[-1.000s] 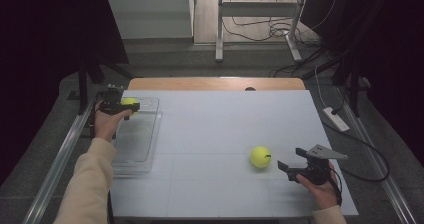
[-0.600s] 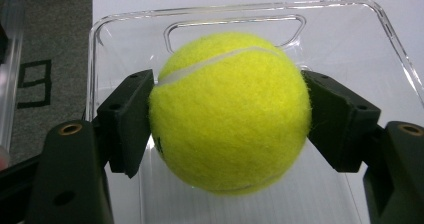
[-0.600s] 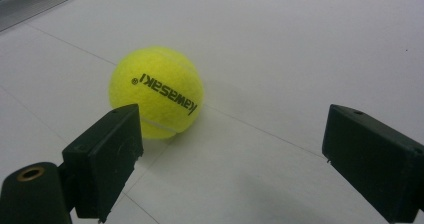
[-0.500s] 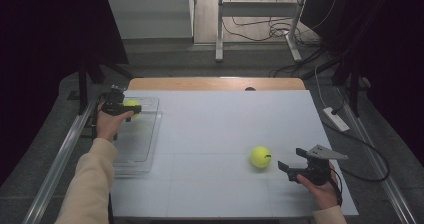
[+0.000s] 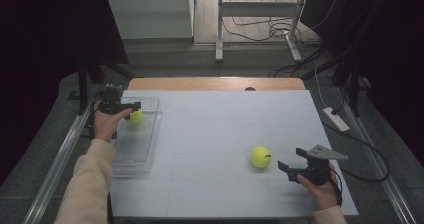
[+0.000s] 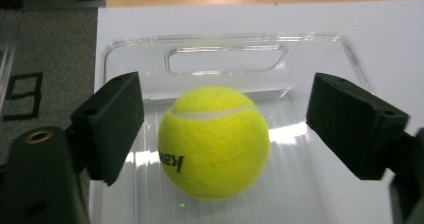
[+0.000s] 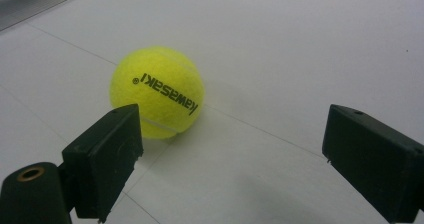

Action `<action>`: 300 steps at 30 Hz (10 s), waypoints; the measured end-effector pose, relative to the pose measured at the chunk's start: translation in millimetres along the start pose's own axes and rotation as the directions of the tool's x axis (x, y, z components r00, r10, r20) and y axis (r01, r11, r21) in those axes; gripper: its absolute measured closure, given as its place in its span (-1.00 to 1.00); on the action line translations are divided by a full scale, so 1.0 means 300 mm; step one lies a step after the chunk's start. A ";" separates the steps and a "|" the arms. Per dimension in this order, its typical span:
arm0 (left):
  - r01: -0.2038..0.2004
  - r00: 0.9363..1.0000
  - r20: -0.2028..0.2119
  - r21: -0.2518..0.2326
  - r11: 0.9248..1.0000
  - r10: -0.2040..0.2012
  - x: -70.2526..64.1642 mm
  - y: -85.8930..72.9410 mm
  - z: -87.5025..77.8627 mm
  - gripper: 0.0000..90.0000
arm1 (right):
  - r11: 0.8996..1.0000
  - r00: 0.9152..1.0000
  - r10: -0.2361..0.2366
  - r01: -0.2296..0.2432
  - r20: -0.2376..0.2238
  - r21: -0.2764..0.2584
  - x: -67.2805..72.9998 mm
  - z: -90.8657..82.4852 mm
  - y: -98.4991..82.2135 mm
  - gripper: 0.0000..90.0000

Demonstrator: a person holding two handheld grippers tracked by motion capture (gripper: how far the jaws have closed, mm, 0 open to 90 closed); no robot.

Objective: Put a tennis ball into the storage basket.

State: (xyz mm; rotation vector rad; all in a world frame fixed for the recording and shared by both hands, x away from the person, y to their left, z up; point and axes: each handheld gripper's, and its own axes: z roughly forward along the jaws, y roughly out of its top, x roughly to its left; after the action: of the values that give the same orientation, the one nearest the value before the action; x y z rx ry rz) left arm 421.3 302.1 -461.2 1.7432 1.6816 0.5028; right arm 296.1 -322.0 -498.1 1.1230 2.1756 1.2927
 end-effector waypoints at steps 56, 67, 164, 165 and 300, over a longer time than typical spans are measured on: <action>-0.134 0.927 0.313 -0.236 0.963 0.206 -0.160 -0.130 -0.258 -0.69 | 1.000 1.000 0.001 -0.001 -0.007 0.009 -0.009 0.039 0.012 -0.80; -0.169 0.901 0.357 -0.235 0.957 0.247 -0.212 -0.171 -0.268 -0.69 | 1.000 1.000 -0.005 0.005 -0.009 0.009 -0.004 0.033 0.012 -0.80; -0.378 0.734 0.532 -0.198 0.905 0.423 -0.665 -0.209 -0.121 -0.70 | 1.000 1.000 -0.005 0.005 -0.014 -0.006 0.000 0.008 0.003 -0.80; -0.382 0.732 0.533 -0.195 0.903 0.425 -0.670 -0.210 -0.120 -0.70 | 1.000 1.000 -0.005 0.005 -0.014 -0.005 0.000 0.007 0.003 -0.80; -0.534 0.596 0.662 -0.097 0.840 0.455 -1.137 -0.237 0.146 -0.70 | 1.000 1.000 -0.007 0.007 -0.022 -0.002 0.019 -0.022 -0.023 -0.81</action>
State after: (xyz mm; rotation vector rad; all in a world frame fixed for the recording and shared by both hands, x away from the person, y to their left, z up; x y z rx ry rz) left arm 364.6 -43.5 -484.4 2.1414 0.7060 -0.0231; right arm 285.2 -323.2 -500.2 1.1046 2.1914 1.3105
